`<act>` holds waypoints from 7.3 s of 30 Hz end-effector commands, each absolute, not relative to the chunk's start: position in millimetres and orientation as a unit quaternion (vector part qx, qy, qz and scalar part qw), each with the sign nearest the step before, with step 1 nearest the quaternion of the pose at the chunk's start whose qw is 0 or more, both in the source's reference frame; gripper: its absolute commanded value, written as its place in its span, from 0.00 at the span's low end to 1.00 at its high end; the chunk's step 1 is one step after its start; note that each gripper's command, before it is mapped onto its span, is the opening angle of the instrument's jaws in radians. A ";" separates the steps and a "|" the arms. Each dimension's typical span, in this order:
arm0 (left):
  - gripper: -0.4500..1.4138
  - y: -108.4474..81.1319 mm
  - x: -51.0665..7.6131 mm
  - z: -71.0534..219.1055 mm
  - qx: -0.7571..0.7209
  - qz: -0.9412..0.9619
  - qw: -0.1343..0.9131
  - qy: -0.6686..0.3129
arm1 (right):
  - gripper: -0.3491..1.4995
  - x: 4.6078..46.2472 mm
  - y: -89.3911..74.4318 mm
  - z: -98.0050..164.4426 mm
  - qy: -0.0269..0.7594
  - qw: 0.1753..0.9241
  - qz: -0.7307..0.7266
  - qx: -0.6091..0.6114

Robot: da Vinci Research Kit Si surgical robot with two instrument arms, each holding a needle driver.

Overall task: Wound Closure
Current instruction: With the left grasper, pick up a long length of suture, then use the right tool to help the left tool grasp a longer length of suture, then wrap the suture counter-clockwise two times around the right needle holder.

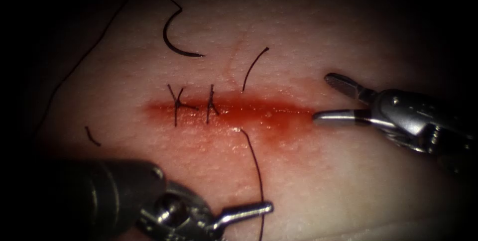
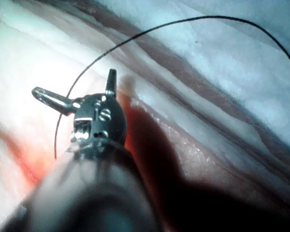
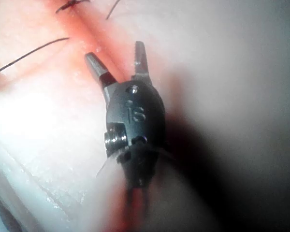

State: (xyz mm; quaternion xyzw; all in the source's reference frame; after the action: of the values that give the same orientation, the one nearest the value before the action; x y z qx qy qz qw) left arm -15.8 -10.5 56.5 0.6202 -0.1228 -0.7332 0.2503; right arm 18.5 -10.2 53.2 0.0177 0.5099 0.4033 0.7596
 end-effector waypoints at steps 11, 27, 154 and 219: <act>0.00 -11.0 -16.6 58.5 0.618 -0.721 0.292 -0.115 | 0.84 19.4 -11.3 53.9 0.515 0.759 0.397 0.022; 0.01 -5.6 -15.1 54.8 0.628 -0.716 0.287 -0.103 | 0.82 26.5 -13.9 49.9 0.563 0.818 0.088 -0.075; 0.00 1.5 -2.8 49.9 0.600 -0.696 0.285 -0.274 | 0.00 35.5 -5.7 58.5 0.647 0.737 0.190 -0.042; 0.00 -1.9 -11.1 54.4 0.599 -0.724 0.314 -0.139 | 0.70 35.2 -7.3 59.9 0.672 0.672 0.309 -0.032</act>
State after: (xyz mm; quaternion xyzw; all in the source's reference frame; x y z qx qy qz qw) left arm -10.2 -1.0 53.3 0.6024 -0.1385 -0.7201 0.3152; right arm 34.6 -7.5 59.5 -0.0314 0.6708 0.3053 0.6752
